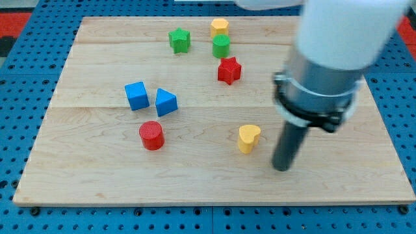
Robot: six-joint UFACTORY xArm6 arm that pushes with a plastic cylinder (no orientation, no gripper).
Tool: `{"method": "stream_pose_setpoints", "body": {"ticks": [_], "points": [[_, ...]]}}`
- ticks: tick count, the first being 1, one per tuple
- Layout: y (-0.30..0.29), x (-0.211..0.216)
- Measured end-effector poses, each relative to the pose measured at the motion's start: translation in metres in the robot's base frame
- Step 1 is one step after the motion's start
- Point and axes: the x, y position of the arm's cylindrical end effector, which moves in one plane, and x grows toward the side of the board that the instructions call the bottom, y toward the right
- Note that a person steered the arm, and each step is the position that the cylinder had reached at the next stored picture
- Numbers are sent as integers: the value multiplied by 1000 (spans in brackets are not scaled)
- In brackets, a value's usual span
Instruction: Push yellow heart below red star
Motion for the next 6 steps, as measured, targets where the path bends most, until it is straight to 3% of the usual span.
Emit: {"method": "stream_pose_setpoints", "body": {"ticks": [1, 2, 3, 4, 5, 6], "points": [[-13, -4], [-54, -52], [-54, -92], [-38, -50], [-18, -75], [-35, -148]]}}
